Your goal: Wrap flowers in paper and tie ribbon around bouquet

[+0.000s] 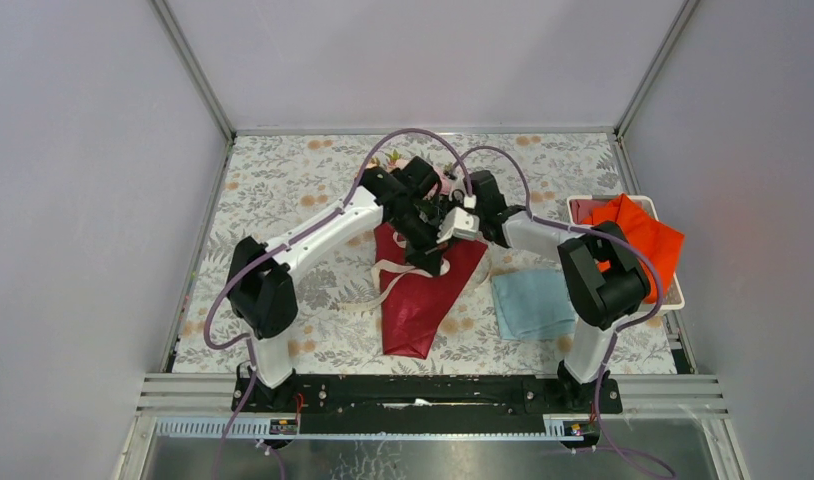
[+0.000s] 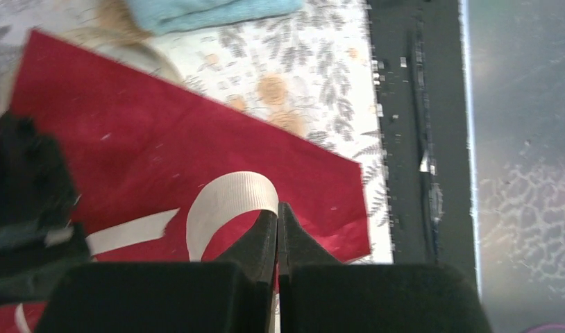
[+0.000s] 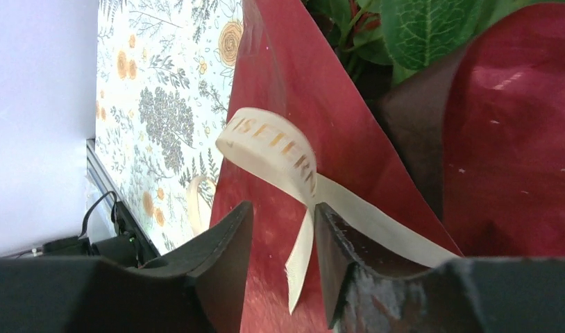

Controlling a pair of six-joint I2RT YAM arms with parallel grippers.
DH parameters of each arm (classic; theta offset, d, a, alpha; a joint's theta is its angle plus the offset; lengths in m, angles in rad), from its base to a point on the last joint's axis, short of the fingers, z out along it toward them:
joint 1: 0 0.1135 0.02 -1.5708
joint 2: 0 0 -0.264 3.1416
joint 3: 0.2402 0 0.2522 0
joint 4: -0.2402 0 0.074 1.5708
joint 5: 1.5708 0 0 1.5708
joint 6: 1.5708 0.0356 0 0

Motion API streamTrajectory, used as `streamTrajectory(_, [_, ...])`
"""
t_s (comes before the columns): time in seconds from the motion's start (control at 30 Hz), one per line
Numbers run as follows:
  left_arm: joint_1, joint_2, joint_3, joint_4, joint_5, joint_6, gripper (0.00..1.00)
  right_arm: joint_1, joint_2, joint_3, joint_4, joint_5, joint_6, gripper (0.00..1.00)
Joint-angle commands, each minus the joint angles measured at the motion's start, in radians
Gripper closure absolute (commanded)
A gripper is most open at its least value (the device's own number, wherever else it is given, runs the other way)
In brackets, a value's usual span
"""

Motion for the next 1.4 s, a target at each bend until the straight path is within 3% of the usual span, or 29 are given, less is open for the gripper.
streamTrajectory(0.0, [0.099,0.041,-0.027,0.182,0.022,-0.058,1.0,-0.075,-0.109,0.021,-0.05,-0.134,-0.062,0.51])
streamTrajectory(0.17, [0.175,0.115,-0.009,0.236,0.081,-0.108,1.0,-0.143,-0.191,-0.054,-0.047,-0.16,-0.086,0.48])
streamTrajectory(0.43, [0.2,0.147,0.007,0.284,0.077,-0.168,1.0,-0.156,-0.347,-0.295,0.238,-0.254,-0.088,0.53])
streamTrajectory(0.53, [0.199,0.133,-0.019,0.4,0.003,-0.356,1.0,-0.153,-0.422,-0.397,0.386,-0.246,-0.032,0.54])
streamTrajectory(0.6, [0.205,0.122,-0.049,0.515,-0.054,-0.533,1.0,-0.118,-0.471,-0.442,0.419,-0.161,-0.007,0.55])
streamTrajectory(0.8, [0.211,0.069,-0.204,0.848,0.038,-0.877,1.0,0.082,-0.51,-0.545,0.539,0.189,0.067,0.49])
streamTrajectory(0.87, [0.211,0.063,-0.228,0.899,0.034,-0.918,1.0,0.108,-0.484,-0.563,0.588,0.254,0.126,0.42])
streamTrajectory(1.0, [0.212,0.081,-0.227,0.922,0.038,-0.964,1.0,0.125,-0.388,-0.544,0.659,0.245,0.183,0.3])
streamTrajectory(1.27, [0.211,0.085,-0.258,0.947,0.071,-1.003,1.0,0.132,-0.305,-0.496,0.646,0.369,0.181,0.32])
streamTrajectory(1.37, [0.211,0.084,-0.263,0.948,0.079,-1.009,1.0,0.132,-0.278,-0.46,0.603,0.4,0.17,0.39])
